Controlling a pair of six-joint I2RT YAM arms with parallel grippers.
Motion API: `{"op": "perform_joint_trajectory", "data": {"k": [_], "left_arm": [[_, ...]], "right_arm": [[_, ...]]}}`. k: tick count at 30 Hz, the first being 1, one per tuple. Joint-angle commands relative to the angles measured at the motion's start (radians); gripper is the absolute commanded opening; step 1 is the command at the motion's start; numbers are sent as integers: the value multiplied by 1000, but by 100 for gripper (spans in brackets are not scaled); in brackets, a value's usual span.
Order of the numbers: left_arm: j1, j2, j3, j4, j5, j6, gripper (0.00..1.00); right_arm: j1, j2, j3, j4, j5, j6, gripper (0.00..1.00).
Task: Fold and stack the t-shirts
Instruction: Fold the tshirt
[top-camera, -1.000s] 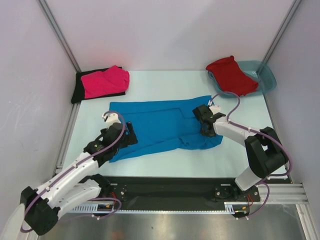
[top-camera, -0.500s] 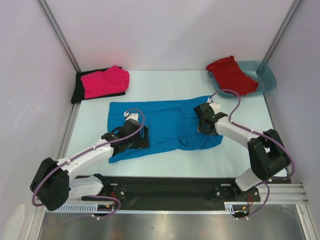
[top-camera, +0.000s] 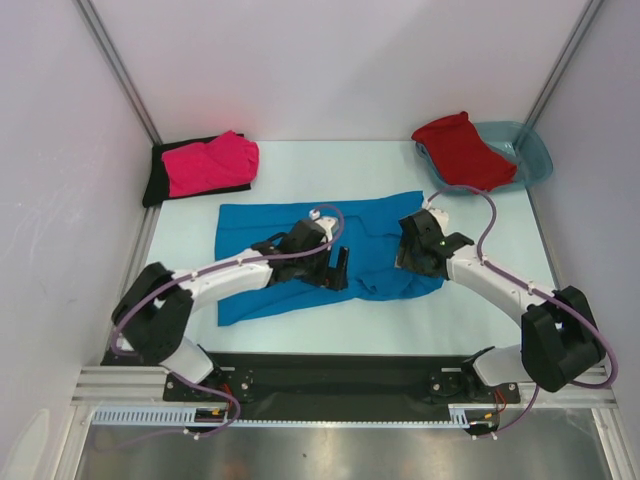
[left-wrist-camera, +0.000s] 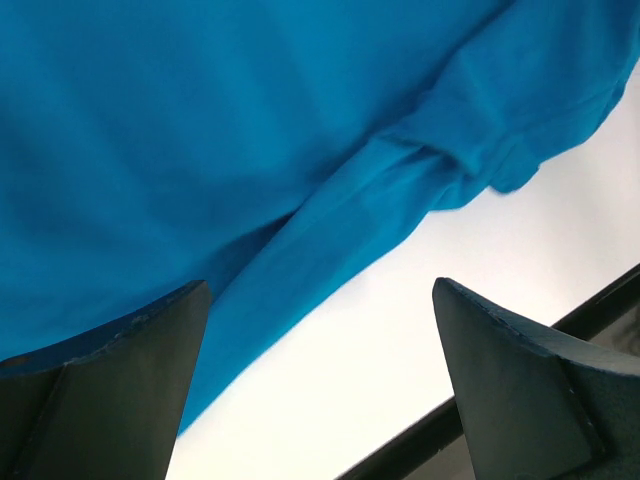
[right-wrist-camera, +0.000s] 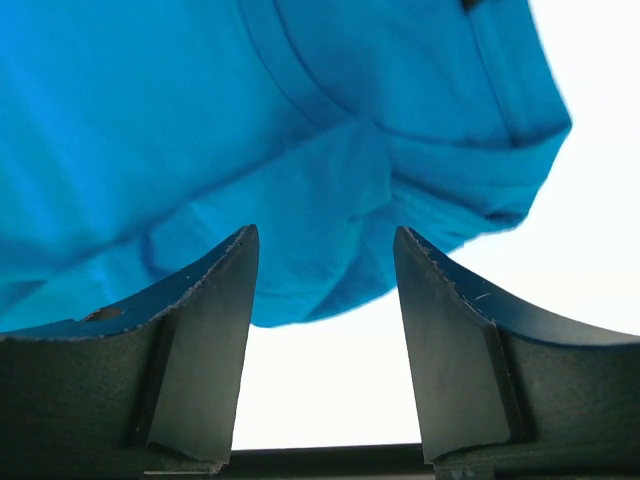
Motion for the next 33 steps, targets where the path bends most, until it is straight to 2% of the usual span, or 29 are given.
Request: {"op": "perform_joint_trajectory", "data": {"k": [1,10,14,19,21,22,31,33], "left_arm": [[-16,72,99,50,55,50,100],[-25,186,220,116,168,-8,100],[-42,218,264,140,176,-41,100],[-62,235,259,206,199,-111,100],[-68,232,239,228,207,-136,86],[-71,229,232,241,208,-146,84],[-122,204,177,183,144,-160,85],[-137,218,166,169,116,-148,82]], "right_arm": [[-4,-40,-35,18,-41,34,62],[-4,-76,-53,9,-11,27,62],[-6,-88,-56,-3,15,25,62],[-11,-113,-53,-25,44,16,62],[-14,-125,-50,-33,58,14,62],[-18,-131,-52,-39,60,11,62],[-37,-168,-64,-56,72,10,64],[-37,-171,-67,-54,71,10,64]]}}
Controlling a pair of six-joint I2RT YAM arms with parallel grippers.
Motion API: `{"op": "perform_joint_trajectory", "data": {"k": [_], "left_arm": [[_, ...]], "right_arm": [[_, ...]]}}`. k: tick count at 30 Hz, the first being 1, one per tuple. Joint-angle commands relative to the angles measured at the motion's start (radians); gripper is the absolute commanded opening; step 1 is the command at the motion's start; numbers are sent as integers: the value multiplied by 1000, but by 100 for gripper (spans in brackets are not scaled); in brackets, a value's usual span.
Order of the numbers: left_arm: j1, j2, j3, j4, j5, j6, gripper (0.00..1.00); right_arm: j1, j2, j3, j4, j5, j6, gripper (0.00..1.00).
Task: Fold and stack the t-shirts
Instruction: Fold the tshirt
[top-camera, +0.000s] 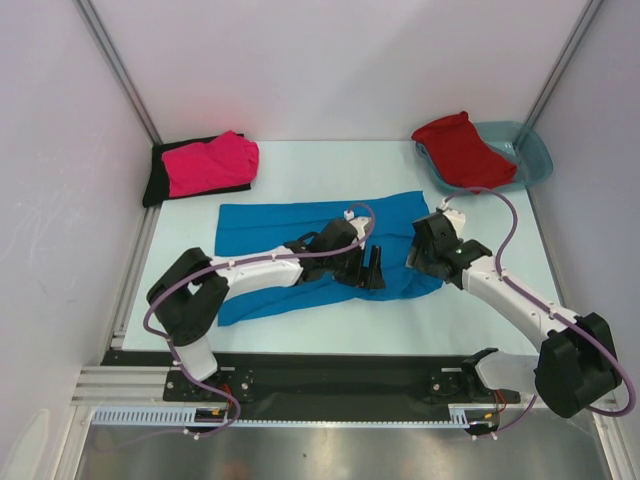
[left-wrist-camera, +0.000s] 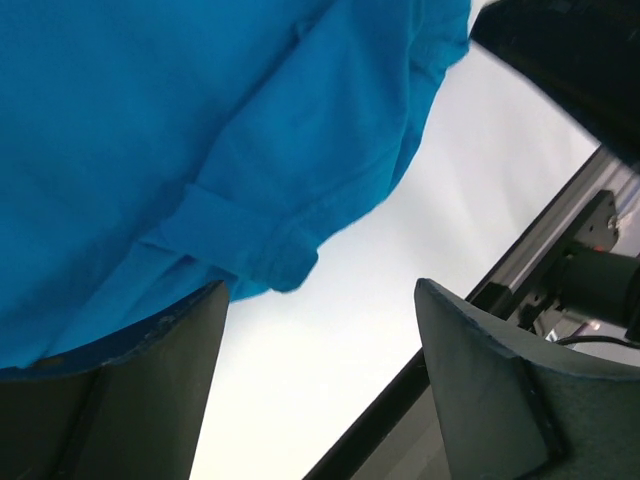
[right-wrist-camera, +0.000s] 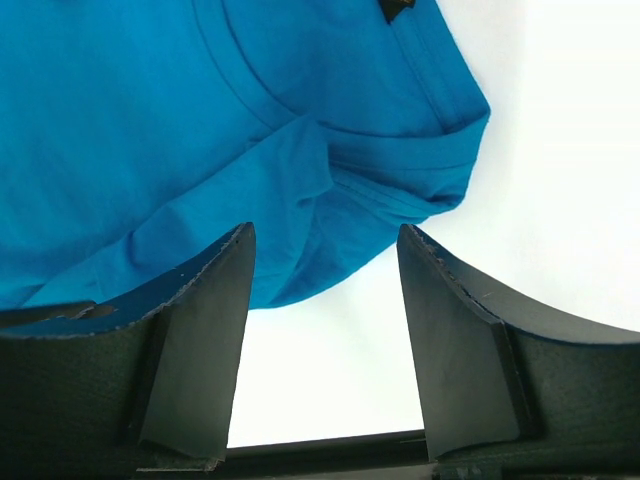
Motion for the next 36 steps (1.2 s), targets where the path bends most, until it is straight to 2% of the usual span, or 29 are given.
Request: {"op": "perform_joint_trajectory", "data": {"k": [1,5,8,16,18,24,29,33,36], "left_arm": [[-33,-12,-20,-13,-52,3,81],[-56,4,-19,-30,-90,20,79],[-65,14,-6,-49,-118,35,74],[-68,54,44,-81,-164,45,49],[-68,62,55,-79,-187,43,50],[-68,36,76,-73,-225,46,70],[-68,31,86,-73,-238,51,69],[-67,59,101,-64,-227,48,59],[-68,74,112,-59,-222,48,55]], "right_arm": [[-5,-29,-8,-18,28,-2,64],[-8,-32,-12,-19,25,-1,64],[-8,-35,-14,-21,25,2,64],[-8,-35,-20,-21,20,4,64],[-8,-34,-21,-15,17,1,64],[-8,-23,-25,-6,8,-2,64],[-7,-19,-26,1,5,-5,64],[-8,-16,-29,5,5,-5,65],[-8,-12,-31,2,3,-4,65]]}}
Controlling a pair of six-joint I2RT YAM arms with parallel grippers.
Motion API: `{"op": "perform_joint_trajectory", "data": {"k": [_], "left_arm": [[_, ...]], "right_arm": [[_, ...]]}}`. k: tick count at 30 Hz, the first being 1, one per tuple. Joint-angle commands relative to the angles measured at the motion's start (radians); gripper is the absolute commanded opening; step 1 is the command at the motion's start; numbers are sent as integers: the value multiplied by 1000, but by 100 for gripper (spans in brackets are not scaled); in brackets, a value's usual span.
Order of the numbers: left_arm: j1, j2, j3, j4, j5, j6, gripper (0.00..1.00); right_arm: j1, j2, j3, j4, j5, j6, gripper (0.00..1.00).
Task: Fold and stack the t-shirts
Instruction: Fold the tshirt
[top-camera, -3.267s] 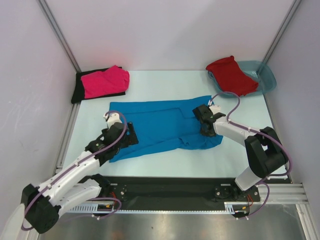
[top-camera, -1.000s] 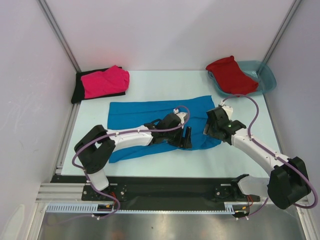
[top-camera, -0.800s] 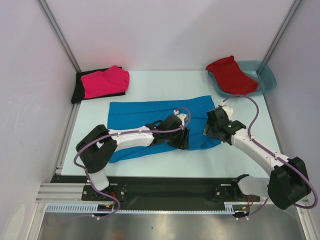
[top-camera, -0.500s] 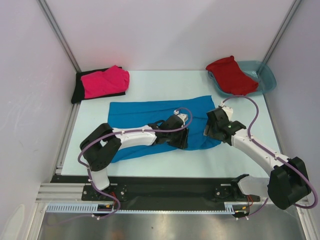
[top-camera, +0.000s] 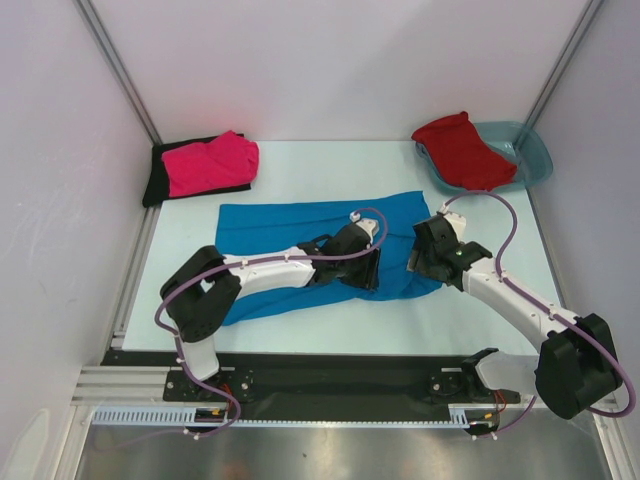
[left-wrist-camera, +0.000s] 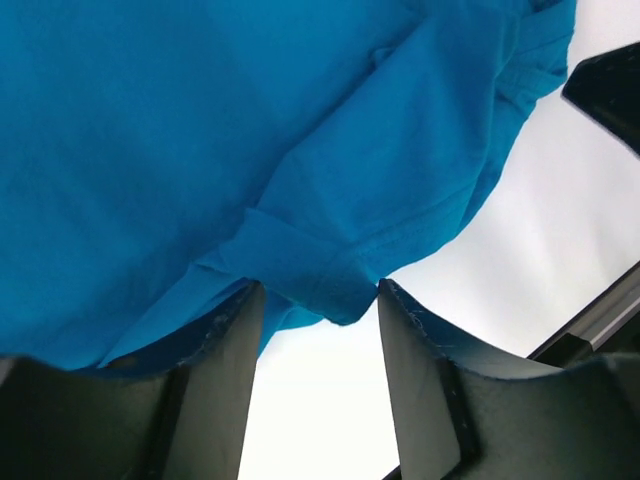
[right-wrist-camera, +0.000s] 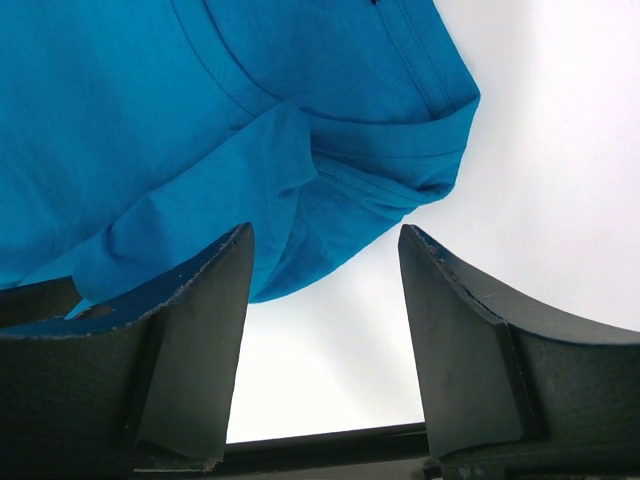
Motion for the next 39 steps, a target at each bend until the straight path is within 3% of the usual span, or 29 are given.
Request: {"op": "perform_joint_trajectory", "data": {"k": [1,5,8,12,19,24,34,35,36,37,39], "left_arm": [[-6,11,51,25,-5,13,54],[-6,14,54,23,-6,17,45],[-6,17,52,23,-5,17,30],[-6,18,54,22,0,16,0],[4,11,92,-3,-63,29,0],[69,12,109,0,-63,-4,0],[191,-6,17,64,-84,-79,1],[198,-3,6,83,-72,-80,43],[200,4,12,77,-49,-80,75],[200,27,28,62,-46,-73,99],[197,37,45,54,-11,-64,100]], "right_arm": [[-3,-4,-9,19,6,-4,65],[-5,-6,-5,15,9,-5,65],[-5,-6,-5,12,12,-5,65],[-6,-4,-5,12,13,-5,64],[-6,-6,-7,14,15,-7,65],[-8,-1,-5,11,12,-13,65],[-8,8,-15,15,2,-21,65],[-6,11,-16,23,-4,-25,65],[-8,15,-18,25,-7,-25,65],[-8,23,-18,29,-13,-24,65],[-6,35,-22,45,-22,-24,65]]}}
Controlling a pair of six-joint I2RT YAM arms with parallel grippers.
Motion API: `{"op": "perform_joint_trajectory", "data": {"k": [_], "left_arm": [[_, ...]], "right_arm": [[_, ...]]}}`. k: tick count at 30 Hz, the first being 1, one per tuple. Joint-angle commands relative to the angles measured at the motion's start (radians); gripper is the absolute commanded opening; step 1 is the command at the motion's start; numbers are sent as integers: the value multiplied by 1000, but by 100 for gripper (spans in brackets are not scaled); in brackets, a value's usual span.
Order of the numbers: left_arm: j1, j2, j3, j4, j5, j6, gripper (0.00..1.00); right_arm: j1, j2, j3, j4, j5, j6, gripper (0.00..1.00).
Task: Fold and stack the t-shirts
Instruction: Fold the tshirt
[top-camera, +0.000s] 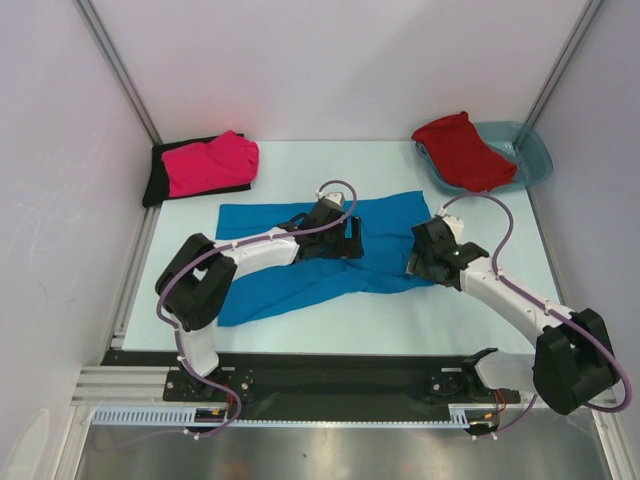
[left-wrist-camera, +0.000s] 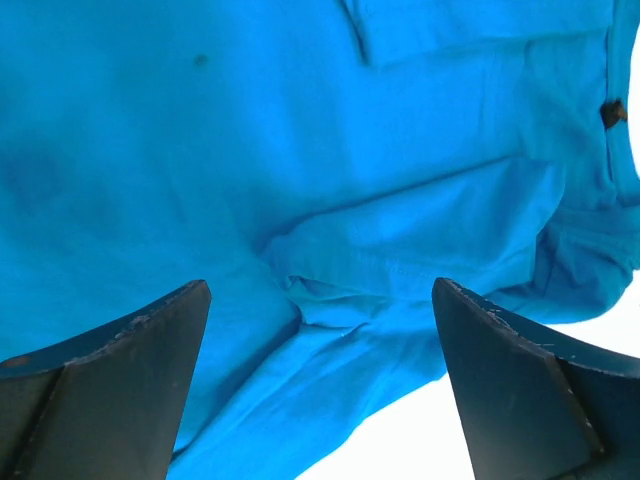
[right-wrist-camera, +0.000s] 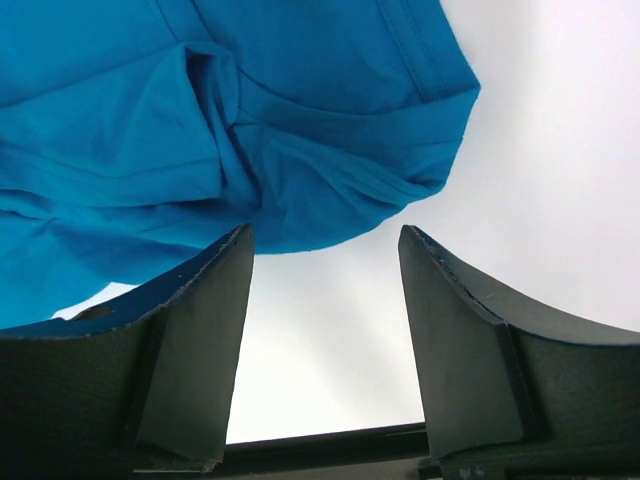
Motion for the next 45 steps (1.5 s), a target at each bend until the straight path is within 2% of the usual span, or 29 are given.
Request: {"op": "perform_joint_trajectory", "data": {"k": [1,9,21,27,28,30,31,34,45], "left_arm": [[-6,9,17,35,41,-5,100],[-12,-62,-17,40,58,2,100],[-35,-155,-60,-5,24,37,100],[-35,-148,-69,-8,3,38,100],[-35,-146,-69,-8,3,39,100],[-35,-140,-74,-5,4,41,100],[-35,-139,-71,-8,6,41,100],[-35,-134,-69,-6,12,41,100],[-35,-135,-66,-17,3,44,100]], "right_arm": [[-5,26,-4,43,-17,-17,65],[-11,118,-13,216,-45,-70,65],[-70,253,-53,509,-264,-69,61],[-74,244,-78,554,-317,-70,41],[-74,241,-82,557,-329,-67,32],[-74,230,-88,566,-330,-67,22],[-74,227,-90,566,-358,-66,13],[-74,215,-88,569,-366,-73,0],[-90,233,43,572,-370,-139,0]]}}
